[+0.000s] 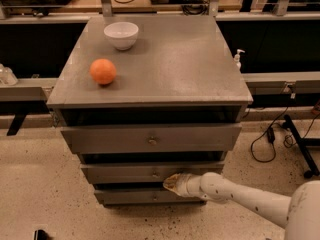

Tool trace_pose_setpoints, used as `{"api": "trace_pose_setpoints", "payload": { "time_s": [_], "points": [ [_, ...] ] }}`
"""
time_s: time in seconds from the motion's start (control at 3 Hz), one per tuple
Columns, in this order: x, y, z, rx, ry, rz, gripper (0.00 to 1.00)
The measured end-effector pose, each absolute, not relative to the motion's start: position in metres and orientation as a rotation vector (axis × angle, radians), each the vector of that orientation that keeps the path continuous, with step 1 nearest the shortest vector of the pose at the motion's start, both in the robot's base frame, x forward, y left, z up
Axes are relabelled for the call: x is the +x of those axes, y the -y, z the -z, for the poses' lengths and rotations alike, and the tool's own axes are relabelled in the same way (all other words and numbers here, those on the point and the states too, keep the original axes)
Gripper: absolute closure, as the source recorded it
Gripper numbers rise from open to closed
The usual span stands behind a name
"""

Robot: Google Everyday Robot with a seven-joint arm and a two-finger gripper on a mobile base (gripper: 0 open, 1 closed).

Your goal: Close middle drawer

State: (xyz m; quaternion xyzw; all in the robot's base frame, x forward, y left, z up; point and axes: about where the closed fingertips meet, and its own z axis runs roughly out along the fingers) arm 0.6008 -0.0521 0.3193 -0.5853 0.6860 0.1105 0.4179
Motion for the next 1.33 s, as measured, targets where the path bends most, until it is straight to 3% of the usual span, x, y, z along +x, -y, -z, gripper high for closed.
{"api": "trace_pose_setpoints", "payload": {
  "time_s": [0.67, 1.33],
  "points": [
    [0.603, 0.050, -0.314, -1.477, -1.732, -0.276, 1.00],
    [0.527, 0.074, -0.312, -1.624, -1.693, -0.469, 1.00]
  ]
}}
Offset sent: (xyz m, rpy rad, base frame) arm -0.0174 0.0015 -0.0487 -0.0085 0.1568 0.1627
